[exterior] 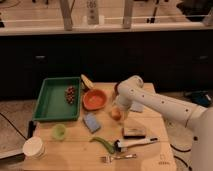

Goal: Place apple in plastic cup

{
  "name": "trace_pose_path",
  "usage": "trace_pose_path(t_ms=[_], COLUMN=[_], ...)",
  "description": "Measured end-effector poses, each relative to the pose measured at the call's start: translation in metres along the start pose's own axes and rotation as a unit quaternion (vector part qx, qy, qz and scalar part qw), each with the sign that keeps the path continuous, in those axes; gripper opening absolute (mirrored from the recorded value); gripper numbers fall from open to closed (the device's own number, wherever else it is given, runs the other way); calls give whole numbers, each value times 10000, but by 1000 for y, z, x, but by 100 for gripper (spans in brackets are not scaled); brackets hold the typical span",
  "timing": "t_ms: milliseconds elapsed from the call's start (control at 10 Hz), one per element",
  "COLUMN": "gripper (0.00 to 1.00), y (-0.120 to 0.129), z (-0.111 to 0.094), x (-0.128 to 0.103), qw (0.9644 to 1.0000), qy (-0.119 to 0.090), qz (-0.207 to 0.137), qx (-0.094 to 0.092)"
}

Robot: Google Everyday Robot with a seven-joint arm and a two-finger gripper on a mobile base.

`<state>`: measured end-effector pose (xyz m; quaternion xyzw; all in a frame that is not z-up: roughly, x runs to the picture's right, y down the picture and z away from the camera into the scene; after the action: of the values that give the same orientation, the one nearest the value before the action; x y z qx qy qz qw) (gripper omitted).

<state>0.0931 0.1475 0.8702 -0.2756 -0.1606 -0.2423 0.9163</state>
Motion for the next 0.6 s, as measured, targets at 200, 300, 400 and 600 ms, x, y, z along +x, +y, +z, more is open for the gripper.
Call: trace_pose_path(t_ms=[200,300,400,600], gripper=[28,16,6,0], y=[0,1,1,2], z=[0,1,-1,-2], x=[0,0,1,2], qw=[10000,10000,10000,10000], qy=[-22,-35,-39,-27], qz=[-47,-63,-78,-90], qx=[3,2,4,5])
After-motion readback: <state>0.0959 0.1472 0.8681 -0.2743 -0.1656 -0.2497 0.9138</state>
